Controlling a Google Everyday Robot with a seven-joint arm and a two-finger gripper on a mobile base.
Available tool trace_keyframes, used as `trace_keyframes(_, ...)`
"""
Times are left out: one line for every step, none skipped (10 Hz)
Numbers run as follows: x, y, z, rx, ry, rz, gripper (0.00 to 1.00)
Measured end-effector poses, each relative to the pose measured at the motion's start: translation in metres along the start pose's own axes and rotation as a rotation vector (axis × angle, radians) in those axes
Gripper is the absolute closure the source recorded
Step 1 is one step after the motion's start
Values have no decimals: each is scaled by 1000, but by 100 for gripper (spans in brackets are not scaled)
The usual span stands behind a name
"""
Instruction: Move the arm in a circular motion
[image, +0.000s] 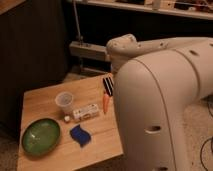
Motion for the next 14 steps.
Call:
trace_keyframes(-20, -1, -3, -3, -2, 26, 96)
trace_keyframes(-51, -5, -8, -7, 1, 59, 96)
trace_keyframes(-68, -11, -10, -6, 9, 81, 96)
trace_keyframes(-93, -24, -14, -1, 35, 108, 96)
trace_keyframes(-116, -41, -18, 5, 77, 126, 96)
trace_keyframes(-135, -60, -23, 10, 119, 134, 96)
trace_keyframes(-144, -76, -26, 22, 154, 123, 96)
trace_keyframes(-149, -86, -27, 36, 179, 107, 96)
trace_keyframes(-147, -98, -28, 56, 200, 86, 96)
trace_keyframes(-140, -113, -29, 79, 213, 62, 96)
trace_keyframes(-130, -126, -30, 100, 221, 41, 96)
trace_keyframes(-107, -148, -31, 136, 231, -5, 96)
trace_keyframes(-83, -168, -32, 169, 241, -39, 96)
trace_keyframes(-61, -183, -32, 197, 252, -68, 96)
